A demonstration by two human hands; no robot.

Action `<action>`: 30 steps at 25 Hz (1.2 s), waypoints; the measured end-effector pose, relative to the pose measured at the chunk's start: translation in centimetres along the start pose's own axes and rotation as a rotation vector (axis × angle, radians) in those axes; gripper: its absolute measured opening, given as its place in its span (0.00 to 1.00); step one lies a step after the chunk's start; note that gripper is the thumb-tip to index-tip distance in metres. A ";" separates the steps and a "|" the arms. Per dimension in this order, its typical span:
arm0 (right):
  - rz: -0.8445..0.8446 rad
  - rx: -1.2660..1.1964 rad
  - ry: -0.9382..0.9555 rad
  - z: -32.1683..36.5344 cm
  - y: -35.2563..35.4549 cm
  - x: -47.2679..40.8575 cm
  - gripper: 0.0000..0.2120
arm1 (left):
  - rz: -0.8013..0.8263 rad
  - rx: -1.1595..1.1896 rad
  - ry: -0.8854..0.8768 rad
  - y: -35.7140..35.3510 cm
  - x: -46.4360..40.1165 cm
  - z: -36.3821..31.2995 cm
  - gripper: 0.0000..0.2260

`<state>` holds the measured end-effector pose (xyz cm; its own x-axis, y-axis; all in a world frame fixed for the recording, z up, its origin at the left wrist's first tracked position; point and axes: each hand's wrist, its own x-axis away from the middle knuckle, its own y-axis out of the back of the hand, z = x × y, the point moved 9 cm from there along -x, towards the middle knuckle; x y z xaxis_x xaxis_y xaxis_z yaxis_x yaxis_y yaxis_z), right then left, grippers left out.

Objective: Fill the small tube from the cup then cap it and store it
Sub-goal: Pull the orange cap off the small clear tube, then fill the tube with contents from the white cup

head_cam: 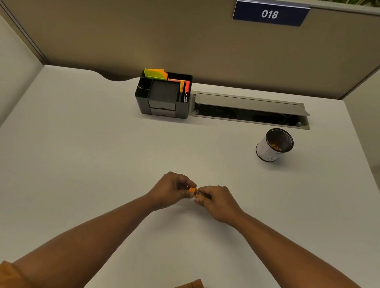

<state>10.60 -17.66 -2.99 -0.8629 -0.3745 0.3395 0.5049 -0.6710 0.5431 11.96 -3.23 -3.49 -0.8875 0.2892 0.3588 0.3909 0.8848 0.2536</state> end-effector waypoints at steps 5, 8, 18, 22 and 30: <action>-0.004 -0.007 -0.017 -0.2 -0.2 0.2 0.03 | 0.027 0.007 0.015 0.1 0.2 0.3 0.10; -0.017 0.006 -0.017 -0.2 -0.1 0.4 0.05 | 0.003 0.037 0.028 0.7 0.3 0.5 0.10; -0.173 -0.221 -0.074 -2.2 1.3 1.5 0.14 | -0.037 0.250 0.042 1.4 0.3 0.5 0.11; -0.249 -0.314 -0.115 -3.2 2.3 2.0 0.15 | -0.079 0.214 0.108 0.5 0.0 1.6 0.08; -0.667 -0.297 -0.189 -5.2 12.2 3.2 0.16 | -0.128 0.083 0.176 -1.3 -2.5 3.1 0.04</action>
<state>13.83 -30.37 0.71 -0.9507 0.2704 0.1518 -0.1744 -0.8712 0.4590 12.92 -3.94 -7.53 -0.8695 0.1112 0.4812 0.2499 0.9395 0.2345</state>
